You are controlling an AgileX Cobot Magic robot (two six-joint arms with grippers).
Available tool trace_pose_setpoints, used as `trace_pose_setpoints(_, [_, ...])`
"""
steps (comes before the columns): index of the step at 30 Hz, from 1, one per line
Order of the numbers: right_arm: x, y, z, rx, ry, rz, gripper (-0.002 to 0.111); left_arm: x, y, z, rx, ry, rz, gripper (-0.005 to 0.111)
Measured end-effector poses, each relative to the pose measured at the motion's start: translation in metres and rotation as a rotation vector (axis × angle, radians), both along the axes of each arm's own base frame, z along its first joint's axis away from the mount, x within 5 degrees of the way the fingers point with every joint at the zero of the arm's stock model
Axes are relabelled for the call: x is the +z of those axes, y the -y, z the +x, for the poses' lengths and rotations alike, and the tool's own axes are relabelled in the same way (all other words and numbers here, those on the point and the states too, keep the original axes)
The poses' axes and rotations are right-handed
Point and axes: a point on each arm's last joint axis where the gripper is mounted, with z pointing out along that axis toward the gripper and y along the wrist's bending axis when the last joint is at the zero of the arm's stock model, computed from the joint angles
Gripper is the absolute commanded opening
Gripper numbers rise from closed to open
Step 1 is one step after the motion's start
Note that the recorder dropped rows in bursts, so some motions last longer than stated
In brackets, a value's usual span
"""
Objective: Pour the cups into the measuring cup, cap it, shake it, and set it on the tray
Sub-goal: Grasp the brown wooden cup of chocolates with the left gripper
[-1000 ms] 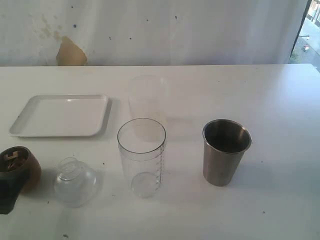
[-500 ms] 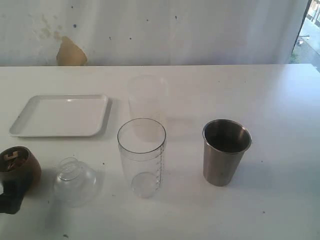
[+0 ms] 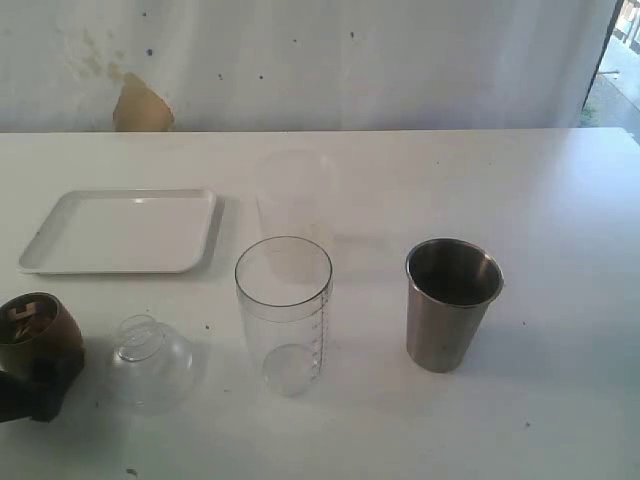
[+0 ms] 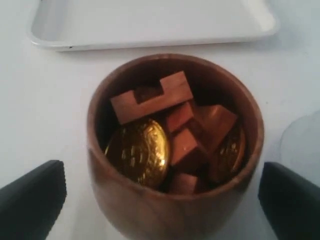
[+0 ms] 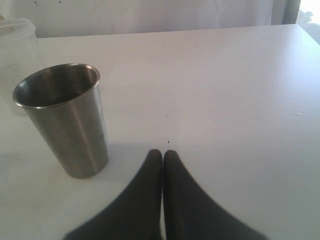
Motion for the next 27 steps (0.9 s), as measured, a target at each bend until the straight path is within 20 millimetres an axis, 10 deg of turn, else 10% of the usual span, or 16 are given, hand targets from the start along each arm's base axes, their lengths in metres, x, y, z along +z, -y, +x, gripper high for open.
trace_pose_setpoints(27, [0.0,0.0,0.0,0.0,0.0,0.0,0.0,-0.018,0.0,0.032,0.016,0.018,-0.037,0.105])
